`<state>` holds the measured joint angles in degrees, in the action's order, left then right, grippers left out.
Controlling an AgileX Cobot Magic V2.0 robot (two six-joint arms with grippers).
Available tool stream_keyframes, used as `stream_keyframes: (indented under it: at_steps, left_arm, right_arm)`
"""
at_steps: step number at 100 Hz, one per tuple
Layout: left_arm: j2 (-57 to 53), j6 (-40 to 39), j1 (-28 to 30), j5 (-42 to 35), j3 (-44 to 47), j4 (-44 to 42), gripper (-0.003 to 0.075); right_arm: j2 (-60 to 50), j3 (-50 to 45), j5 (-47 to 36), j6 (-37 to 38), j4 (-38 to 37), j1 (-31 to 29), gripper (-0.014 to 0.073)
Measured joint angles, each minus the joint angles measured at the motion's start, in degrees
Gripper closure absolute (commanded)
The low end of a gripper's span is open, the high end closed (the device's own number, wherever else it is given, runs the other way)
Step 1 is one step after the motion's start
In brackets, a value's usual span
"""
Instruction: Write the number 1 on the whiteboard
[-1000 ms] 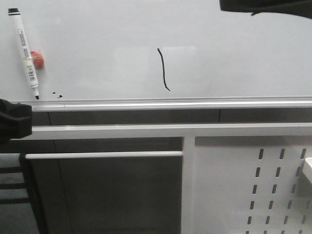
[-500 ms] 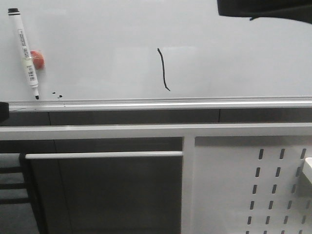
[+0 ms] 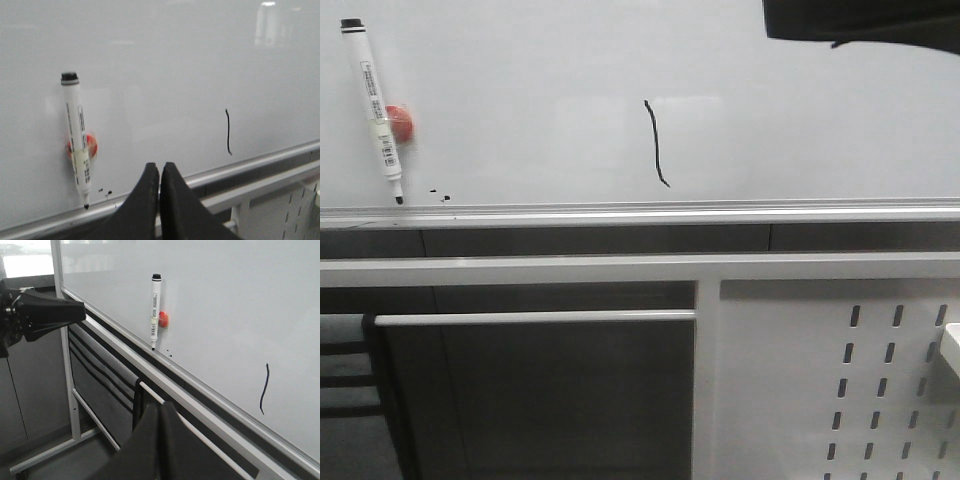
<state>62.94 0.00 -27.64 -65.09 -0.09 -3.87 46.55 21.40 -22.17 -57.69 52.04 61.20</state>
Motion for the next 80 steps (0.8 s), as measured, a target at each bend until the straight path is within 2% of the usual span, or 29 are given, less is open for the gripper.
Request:
stream_keyframes:
  at_steps: [32, 40, 54, 80]
  left_arm:
    - [-9.6, -0.6, 0.0, -0.2, 0.0, 5.5, 0.0742]
    - [-11.8, -0.6, 0.0, 1.0, 0.0, 7.4, 0.0742]
    - [-15.9, -0.4, 0.0, 10.2, -1.1, 10.8, 0.0742]
    - [-22.6, 0.8, 0.0, 31.6, -10.5, 8.3, 0.0742]
  right_arm:
    - [-5.8, 0.0, 0.1, 0.0, -2.3, 0.0, 0.0643]
    - [-8.0, 0.0, 0.4, -2.0, -2.4, 0.0, 0.0643]
    - [-11.1, 0.0, 0.5, -4.9, -2.5, 0.0, 0.0643]
    - [-18.0, 0.0, 1.4, -10.5, -2.5, 0.0, 0.0643]
